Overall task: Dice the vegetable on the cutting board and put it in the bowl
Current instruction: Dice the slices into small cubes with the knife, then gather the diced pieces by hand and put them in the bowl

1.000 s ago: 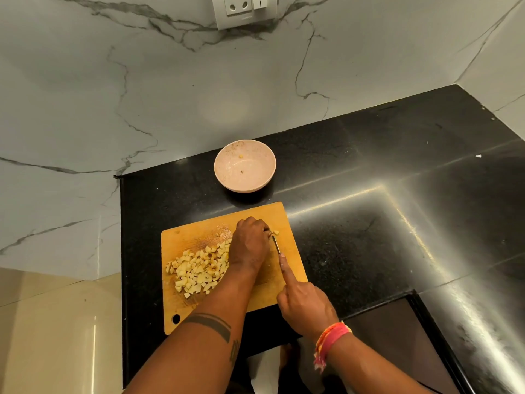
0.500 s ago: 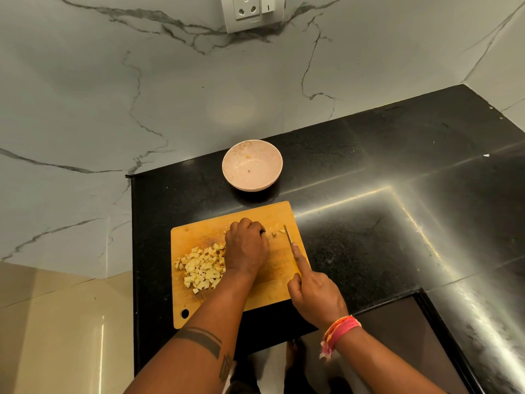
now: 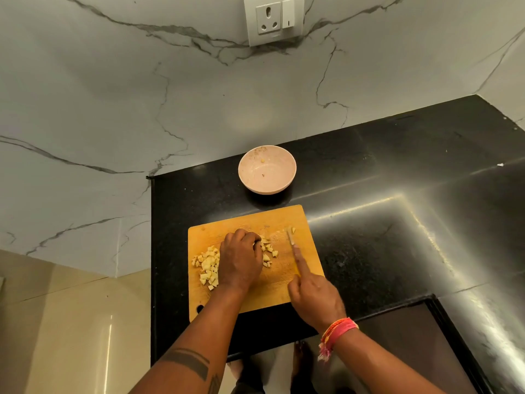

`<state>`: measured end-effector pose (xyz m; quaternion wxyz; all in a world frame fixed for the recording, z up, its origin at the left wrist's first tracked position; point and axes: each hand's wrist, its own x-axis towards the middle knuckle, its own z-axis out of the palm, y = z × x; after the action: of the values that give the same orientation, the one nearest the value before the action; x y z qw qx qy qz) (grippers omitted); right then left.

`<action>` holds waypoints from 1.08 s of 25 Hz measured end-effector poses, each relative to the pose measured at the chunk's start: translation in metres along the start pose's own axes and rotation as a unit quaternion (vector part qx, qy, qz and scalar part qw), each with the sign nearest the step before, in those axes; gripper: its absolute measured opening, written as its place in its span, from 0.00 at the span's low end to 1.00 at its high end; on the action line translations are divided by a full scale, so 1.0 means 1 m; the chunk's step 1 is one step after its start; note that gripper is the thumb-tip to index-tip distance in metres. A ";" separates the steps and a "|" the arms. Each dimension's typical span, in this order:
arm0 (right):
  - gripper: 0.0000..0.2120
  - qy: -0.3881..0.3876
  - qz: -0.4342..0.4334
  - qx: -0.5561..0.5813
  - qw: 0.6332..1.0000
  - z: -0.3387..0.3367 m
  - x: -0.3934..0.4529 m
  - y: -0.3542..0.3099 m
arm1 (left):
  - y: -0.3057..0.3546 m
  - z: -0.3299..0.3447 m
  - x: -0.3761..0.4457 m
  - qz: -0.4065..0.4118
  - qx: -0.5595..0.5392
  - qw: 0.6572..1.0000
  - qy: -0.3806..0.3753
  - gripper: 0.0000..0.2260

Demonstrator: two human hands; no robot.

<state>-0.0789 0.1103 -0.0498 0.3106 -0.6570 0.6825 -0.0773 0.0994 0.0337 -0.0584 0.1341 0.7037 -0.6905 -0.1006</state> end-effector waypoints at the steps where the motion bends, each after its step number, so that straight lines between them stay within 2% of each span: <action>1: 0.36 0.013 0.034 0.001 0.999 -0.005 0.003 0.005 | -0.001 0.000 -0.002 -0.001 -0.002 1.000 -0.002 0.10; 3: 0.36 -0.007 0.045 -0.016 0.999 -0.010 0.006 0.008 | 0.002 -0.002 -0.005 0.009 -0.007 1.000 -0.008 0.10; 6: 0.36 -0.048 -0.037 -0.049 0.997 0.000 -0.003 -0.006 | 0.009 -0.005 -0.008 0.021 -0.026 0.999 -0.012 0.10; 11: 0.34 -0.006 -0.025 -0.025 0.999 -0.009 0.001 0.002 | 0.019 -0.003 -0.014 0.011 -0.057 0.998 -0.030 0.10; 14: 0.31 -0.022 -0.040 0.029 0.999 -0.024 0.005 0.009 | 0.044 0.001 -0.016 -0.037 -0.156 0.987 -0.031 0.09; 15: 0.30 -0.025 -0.048 0.069 0.996 -0.027 0.005 0.010 | 0.053 0.005 -0.014 -0.090 -0.218 0.971 -0.031 0.08; 16: 0.29 -0.022 -0.057 0.106 0.993 -0.029 0.005 0.011 | 0.062 0.005 -0.011 -0.168 -0.291 0.941 -0.036 0.09; 18: 0.28 -0.013 -0.063 0.165 0.984 -0.028 0.003 0.012 | 0.073 0.004 -0.001 -0.327 -0.418 0.847 -0.042 0.12; 19: 0.28 -0.015 -0.065 0.185 0.981 -0.028 0.002 0.013 | 0.074 0.005 0.003 -0.367 -0.448 0.814 -0.038 0.11; 21: 0.27 -0.028 -0.073 0.223 0.972 -0.027 -0.002 0.018 | 0.070 0.003 0.006 -0.406 -0.473 0.782 -0.023 0.05; 23: 0.26 -0.036 -0.074 0.263 0.961 -0.027 -0.005 0.021 | 0.062 -0.002 0.003 -0.429 -0.474 0.769 -0.012 0.03; 24: 0.26 -0.032 -0.068 0.274 0.959 -0.028 -0.006 0.023 | 0.057 -0.004 0.000 -0.428 -0.458 0.779 -0.006 0.04; 27: 0.26 0.022 -0.028 0.241 0.970 -0.024 -0.002 0.026 | 0.054 -0.005 -0.009 -0.356 -0.289 0.889 -0.017 0.08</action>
<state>-0.1140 0.1078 -0.0435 0.4424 -0.5801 0.6317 -0.2620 0.0501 0.0424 -0.0366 0.2746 0.8307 -0.3364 -0.3484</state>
